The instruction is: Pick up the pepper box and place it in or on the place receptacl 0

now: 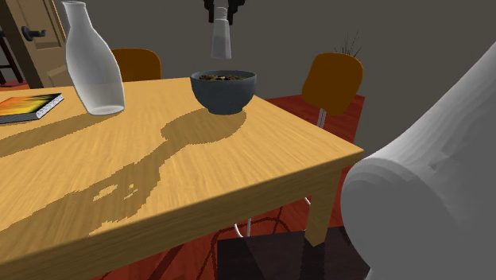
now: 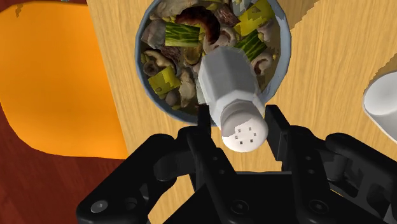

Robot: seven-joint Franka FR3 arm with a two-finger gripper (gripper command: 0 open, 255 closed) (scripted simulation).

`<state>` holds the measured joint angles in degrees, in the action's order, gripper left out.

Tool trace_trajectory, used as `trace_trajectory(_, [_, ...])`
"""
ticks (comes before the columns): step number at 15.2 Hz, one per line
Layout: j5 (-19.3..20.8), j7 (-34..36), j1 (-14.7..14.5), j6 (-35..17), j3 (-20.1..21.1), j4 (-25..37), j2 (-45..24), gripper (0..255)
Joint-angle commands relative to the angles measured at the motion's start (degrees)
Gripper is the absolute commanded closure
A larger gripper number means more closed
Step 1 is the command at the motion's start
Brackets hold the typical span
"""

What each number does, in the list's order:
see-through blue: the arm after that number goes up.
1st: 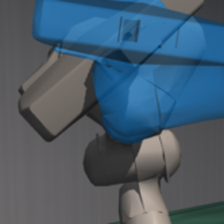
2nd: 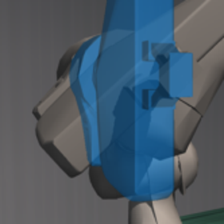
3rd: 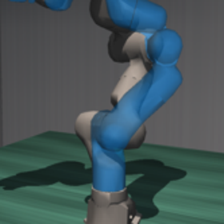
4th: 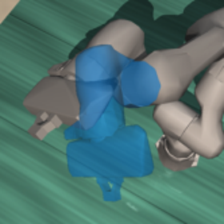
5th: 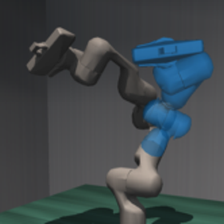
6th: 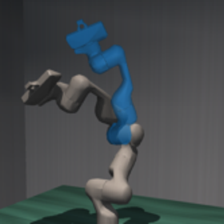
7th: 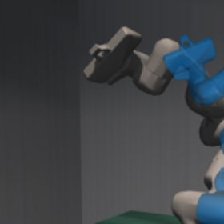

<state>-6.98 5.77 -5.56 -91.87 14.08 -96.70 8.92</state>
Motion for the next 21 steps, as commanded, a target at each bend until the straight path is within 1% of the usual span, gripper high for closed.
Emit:
trace_trajectory(1, [-0.2,-0.2,0.0,-1.8,0.0,-2.4,0.6,255])
trace_trajectory(5, [-0.4,-0.6,-0.1,-5.3,0.0,-6.7,1.4,255])
trace_trajectory(13, [-0.4,-0.6,-0.1,-5.3,0.0,-6.7,1.4,255])
trace_trajectory(14, [-0.4,-0.6,-0.1,-5.3,0.0,-6.7,1.4,0])
trace_trajectory(19, [-0.4,-0.6,-0.1,-5.3,0.0,-6.7,1.4,0])
trace_trajectory(21, [-0.2,-0.4,0.1,-1.4,-0.2,-2.2,0.9,0])
